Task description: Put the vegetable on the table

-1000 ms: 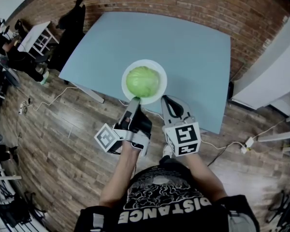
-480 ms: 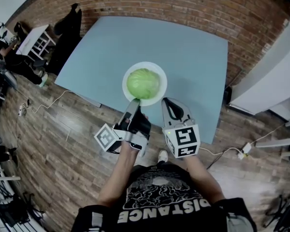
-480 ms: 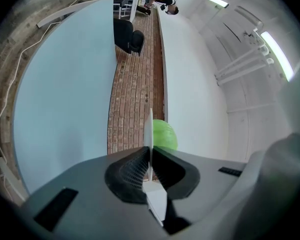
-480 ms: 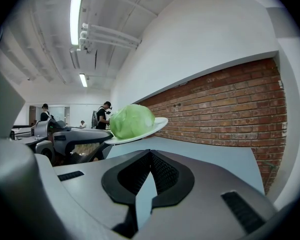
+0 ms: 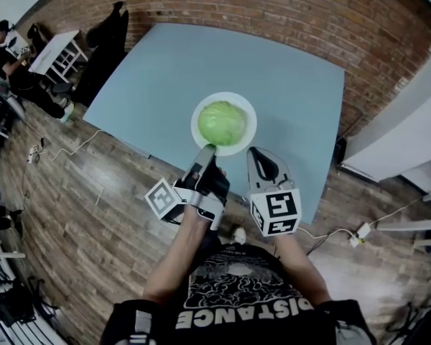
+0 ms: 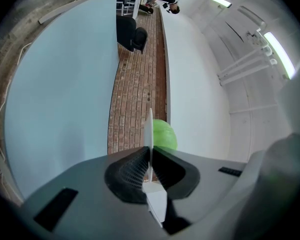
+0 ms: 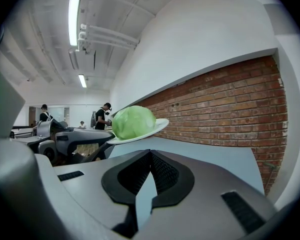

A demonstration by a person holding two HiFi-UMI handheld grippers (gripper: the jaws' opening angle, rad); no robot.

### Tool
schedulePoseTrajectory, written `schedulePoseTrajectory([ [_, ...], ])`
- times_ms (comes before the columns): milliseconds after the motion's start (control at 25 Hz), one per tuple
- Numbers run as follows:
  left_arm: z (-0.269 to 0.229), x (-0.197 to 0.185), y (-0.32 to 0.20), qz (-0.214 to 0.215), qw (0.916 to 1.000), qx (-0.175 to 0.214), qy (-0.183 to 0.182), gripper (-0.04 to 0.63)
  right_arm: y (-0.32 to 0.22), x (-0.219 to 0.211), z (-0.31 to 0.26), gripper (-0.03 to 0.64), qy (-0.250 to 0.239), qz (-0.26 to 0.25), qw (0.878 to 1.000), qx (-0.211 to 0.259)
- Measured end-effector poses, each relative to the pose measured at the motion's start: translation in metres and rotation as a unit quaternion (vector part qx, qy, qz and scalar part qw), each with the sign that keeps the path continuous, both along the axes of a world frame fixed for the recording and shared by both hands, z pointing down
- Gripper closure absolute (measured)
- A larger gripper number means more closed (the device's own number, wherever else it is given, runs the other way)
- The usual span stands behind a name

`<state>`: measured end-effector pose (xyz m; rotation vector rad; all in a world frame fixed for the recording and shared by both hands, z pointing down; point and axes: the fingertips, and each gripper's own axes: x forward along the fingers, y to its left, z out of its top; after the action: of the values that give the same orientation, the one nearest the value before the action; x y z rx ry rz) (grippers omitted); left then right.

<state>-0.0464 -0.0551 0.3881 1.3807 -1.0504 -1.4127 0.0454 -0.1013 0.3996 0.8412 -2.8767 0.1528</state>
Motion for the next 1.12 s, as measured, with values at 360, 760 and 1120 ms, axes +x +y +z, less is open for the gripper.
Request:
schedulePoseTrajectory([
  [360,0.003,-0.025,-0.018,0.003,0.9999,0.007,0.010,0.574,-0.014,-0.025,0.001,0.607,0.006,-0.002,1.000,0.007],
  [760,0.016,-0.062,-0.057,0.032,0.9993,0.002,0.018,0.574,-0.047,-0.060,0.007,0.607,0.019,0.018,1.000,0.005],
  [1120,0.025,-0.102,-0.089,0.069,0.9975,-0.004,0.019,0.574,-0.072,-0.098,0.013,0.607,0.027,0.049,0.998,0.000],
])
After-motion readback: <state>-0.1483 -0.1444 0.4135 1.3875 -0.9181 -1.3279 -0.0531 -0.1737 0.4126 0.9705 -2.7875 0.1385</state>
